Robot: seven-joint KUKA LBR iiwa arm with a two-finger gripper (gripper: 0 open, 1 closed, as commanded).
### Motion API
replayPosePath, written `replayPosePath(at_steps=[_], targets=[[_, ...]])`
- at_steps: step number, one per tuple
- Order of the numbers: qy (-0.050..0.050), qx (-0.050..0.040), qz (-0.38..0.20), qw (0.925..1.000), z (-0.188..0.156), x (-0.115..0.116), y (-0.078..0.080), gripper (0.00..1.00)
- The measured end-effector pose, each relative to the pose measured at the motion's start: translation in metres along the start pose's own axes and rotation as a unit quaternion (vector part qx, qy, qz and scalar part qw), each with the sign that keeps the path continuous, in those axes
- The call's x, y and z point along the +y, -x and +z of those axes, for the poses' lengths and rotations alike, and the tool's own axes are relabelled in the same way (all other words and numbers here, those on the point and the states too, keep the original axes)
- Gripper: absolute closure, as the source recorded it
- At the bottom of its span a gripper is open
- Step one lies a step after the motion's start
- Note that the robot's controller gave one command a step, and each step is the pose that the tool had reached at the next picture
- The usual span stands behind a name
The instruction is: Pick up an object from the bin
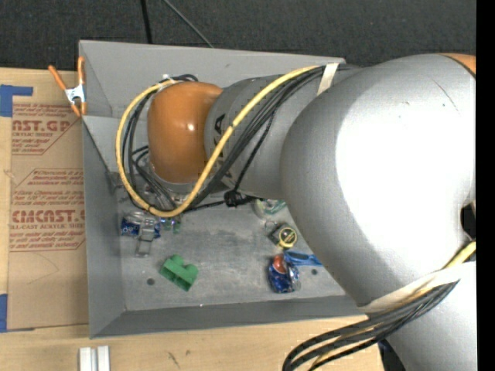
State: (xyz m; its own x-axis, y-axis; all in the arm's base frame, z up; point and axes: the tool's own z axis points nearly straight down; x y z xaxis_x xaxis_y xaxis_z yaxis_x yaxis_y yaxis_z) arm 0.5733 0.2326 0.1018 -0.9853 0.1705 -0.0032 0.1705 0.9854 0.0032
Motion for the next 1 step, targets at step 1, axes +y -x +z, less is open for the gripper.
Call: replayPosePath(at_steps=[1], targets=[[-0.001, 0.0013, 0.066, 0.9978, -0.0079, -0.0037, -0.0046, 0.0]])
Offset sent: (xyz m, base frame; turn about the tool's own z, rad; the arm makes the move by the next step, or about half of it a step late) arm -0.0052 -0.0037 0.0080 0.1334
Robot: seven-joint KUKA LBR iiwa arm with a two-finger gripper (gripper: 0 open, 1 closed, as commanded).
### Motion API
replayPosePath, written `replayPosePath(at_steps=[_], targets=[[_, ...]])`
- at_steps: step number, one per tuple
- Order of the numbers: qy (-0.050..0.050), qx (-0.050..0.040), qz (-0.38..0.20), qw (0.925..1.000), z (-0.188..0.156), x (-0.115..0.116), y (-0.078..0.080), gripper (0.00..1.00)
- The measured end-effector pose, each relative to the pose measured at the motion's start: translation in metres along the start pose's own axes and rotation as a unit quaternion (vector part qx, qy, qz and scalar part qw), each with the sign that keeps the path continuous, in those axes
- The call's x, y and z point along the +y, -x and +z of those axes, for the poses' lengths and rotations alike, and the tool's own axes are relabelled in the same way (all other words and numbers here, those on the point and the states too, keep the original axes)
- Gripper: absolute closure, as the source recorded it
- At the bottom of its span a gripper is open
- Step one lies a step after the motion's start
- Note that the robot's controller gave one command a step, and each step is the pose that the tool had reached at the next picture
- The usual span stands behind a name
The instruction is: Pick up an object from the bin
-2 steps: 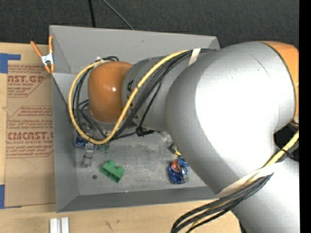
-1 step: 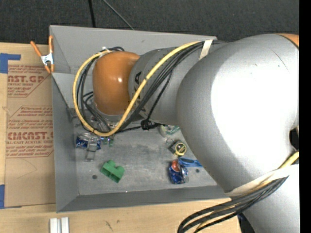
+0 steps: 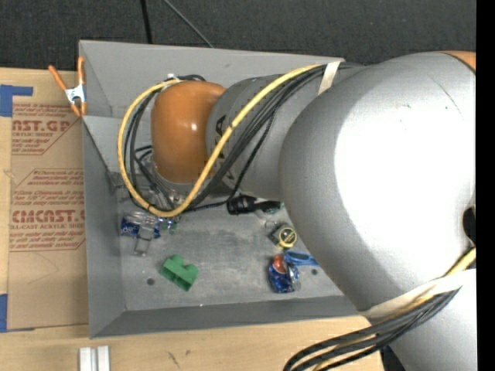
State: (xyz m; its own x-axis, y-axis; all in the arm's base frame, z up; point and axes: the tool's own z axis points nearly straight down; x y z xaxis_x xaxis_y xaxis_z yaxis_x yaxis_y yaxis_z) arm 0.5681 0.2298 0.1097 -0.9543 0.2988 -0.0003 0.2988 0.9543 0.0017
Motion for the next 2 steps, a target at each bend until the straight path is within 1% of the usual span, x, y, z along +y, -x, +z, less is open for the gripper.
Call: replayPosePath(at_steps=[1, 2], targets=[[-0.001, 0.0019, 0.015, 0.9999, 0.043, 0.0141, -0.0084, 0.0], [-0.001, 0.0018, 0.015, 0.9999, 0.0435, 0.0143, -0.0086, 0.0]])
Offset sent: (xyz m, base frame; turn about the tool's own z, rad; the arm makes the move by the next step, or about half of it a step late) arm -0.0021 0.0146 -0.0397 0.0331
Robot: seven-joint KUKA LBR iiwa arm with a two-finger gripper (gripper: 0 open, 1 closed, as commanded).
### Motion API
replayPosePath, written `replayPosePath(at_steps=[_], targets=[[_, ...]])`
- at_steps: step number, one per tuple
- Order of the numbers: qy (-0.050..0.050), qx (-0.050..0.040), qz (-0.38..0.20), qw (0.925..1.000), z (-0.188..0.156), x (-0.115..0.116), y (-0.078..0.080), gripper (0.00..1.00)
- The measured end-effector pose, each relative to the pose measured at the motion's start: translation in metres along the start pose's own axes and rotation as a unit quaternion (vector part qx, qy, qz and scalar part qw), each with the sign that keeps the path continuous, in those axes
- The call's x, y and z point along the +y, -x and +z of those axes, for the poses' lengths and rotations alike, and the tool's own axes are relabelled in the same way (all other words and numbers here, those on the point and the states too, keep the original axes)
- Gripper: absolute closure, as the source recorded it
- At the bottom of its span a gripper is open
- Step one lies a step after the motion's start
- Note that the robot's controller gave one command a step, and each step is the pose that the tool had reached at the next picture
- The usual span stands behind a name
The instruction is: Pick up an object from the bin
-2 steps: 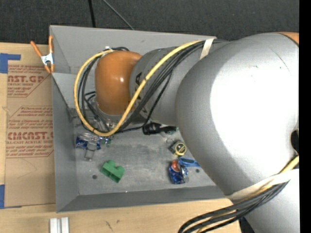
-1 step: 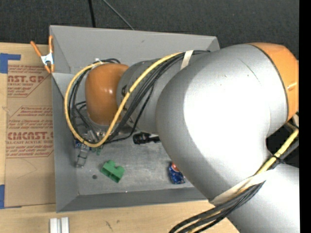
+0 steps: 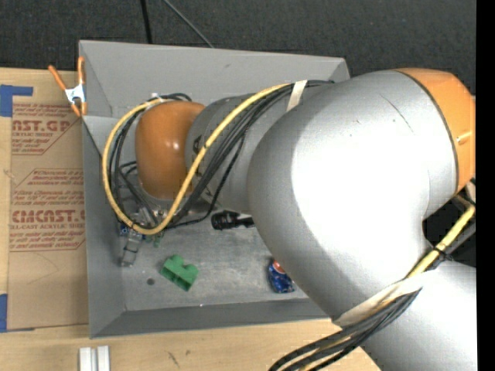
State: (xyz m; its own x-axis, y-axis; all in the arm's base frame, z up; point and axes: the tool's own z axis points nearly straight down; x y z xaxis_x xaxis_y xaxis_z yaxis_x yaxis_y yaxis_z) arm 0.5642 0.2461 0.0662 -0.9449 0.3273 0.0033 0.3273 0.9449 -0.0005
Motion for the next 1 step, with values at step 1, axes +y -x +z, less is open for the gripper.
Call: replayPosePath(at_steps=[1], targets=[[0.001, -0.0004, 0.0, 1.0, -0.0006, 0.0004, 0.0003, 1.0]])
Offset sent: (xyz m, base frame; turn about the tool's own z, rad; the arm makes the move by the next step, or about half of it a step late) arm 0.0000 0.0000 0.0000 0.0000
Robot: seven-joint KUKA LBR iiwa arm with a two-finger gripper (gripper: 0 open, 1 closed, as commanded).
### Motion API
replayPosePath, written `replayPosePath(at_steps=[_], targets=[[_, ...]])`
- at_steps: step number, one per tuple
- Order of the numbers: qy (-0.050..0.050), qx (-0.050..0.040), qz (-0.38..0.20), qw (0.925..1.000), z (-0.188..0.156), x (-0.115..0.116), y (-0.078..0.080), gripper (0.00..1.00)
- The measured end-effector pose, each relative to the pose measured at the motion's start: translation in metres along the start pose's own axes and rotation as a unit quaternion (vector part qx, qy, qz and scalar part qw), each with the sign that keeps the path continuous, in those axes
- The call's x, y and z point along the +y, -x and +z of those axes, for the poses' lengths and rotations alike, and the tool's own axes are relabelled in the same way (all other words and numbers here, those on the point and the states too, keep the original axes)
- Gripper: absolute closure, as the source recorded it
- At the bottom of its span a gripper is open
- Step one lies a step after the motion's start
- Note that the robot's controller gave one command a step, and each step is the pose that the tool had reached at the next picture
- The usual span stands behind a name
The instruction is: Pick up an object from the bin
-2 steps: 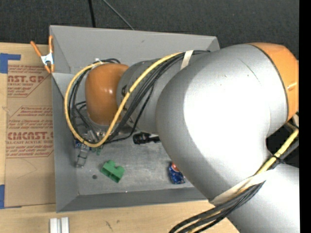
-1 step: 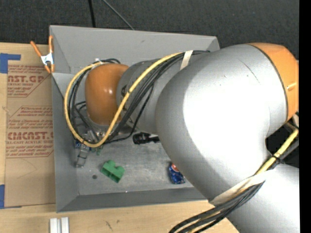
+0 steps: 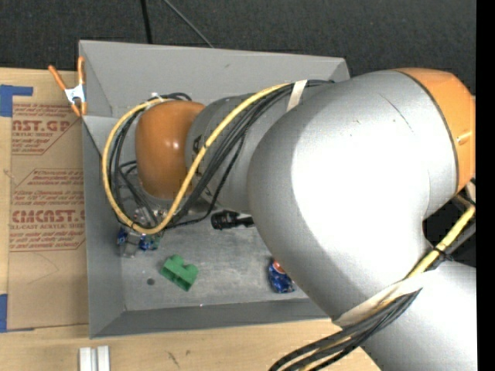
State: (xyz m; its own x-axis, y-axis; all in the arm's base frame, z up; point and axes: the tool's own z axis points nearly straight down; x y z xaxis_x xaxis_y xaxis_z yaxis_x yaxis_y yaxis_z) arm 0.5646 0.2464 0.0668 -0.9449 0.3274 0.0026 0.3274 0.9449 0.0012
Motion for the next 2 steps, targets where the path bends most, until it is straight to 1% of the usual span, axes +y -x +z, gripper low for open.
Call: replayPosePath(at_steps=[1, 2], targets=[[0.003, -0.0041, -0.001, 1.0, -0.0907, 0.0021, 0.0011, 1.0], [0.0, -0.0018, -0.001, 1.0, -0.0922, 0.0024, 0.0011, 1.0]])
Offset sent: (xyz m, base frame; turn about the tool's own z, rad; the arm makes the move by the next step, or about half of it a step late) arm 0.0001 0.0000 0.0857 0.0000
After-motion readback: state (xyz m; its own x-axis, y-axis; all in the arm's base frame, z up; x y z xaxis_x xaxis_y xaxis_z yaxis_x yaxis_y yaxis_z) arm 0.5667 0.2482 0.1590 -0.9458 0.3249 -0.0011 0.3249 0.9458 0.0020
